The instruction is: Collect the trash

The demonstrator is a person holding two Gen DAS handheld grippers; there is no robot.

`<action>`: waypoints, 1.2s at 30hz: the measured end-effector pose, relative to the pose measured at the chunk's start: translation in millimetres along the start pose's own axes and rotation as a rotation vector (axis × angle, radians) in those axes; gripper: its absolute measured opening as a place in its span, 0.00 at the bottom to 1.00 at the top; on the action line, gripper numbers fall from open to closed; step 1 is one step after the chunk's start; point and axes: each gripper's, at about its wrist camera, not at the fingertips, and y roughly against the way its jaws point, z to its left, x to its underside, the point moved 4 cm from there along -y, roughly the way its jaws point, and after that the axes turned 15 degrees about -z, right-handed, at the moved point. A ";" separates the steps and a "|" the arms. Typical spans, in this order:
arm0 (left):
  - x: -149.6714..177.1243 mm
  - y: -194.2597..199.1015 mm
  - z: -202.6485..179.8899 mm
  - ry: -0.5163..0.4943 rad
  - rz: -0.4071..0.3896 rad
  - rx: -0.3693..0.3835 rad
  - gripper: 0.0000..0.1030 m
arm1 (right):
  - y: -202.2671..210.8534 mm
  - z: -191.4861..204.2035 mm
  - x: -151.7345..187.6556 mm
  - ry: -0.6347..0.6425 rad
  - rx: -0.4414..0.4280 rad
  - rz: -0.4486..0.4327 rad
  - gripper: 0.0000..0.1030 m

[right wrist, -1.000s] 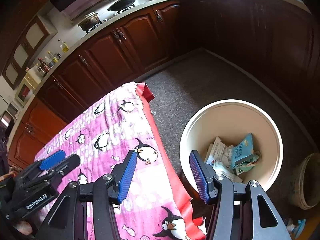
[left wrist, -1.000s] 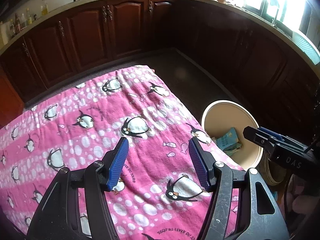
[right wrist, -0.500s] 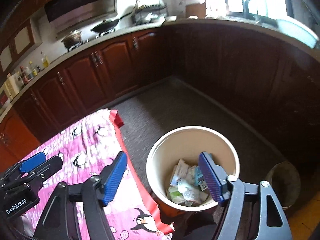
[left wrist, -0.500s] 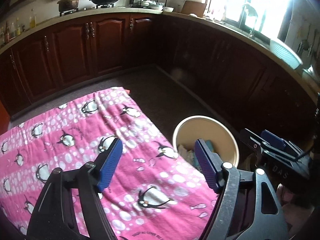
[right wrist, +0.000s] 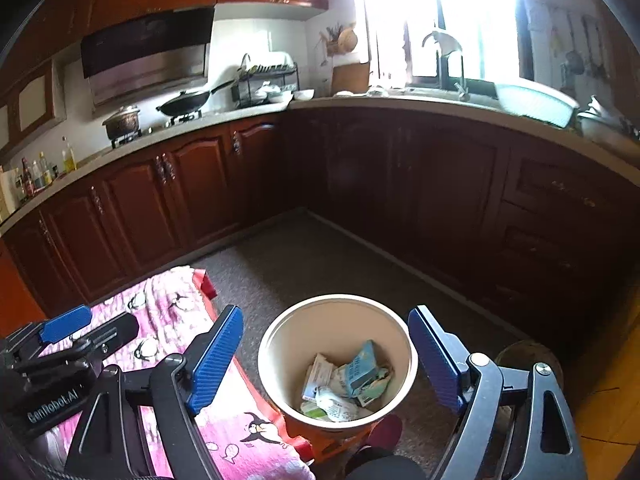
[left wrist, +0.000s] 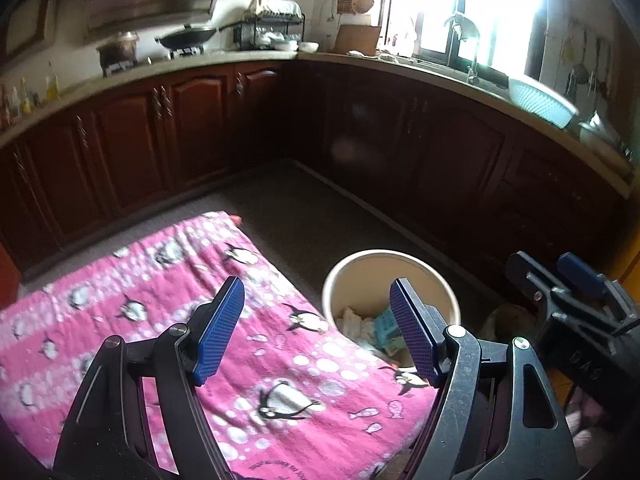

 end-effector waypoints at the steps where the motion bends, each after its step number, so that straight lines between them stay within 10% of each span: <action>1: -1.2 2.5 -0.7 -0.013 -0.009 -0.010 0.72 | 1.7 0.5 -2.4 -0.001 0.000 -0.005 0.83; 36: -9.4 21.8 0.4 -0.012 -0.083 0.012 0.72 | 17.6 9.3 -17.7 0.030 0.007 -0.058 0.83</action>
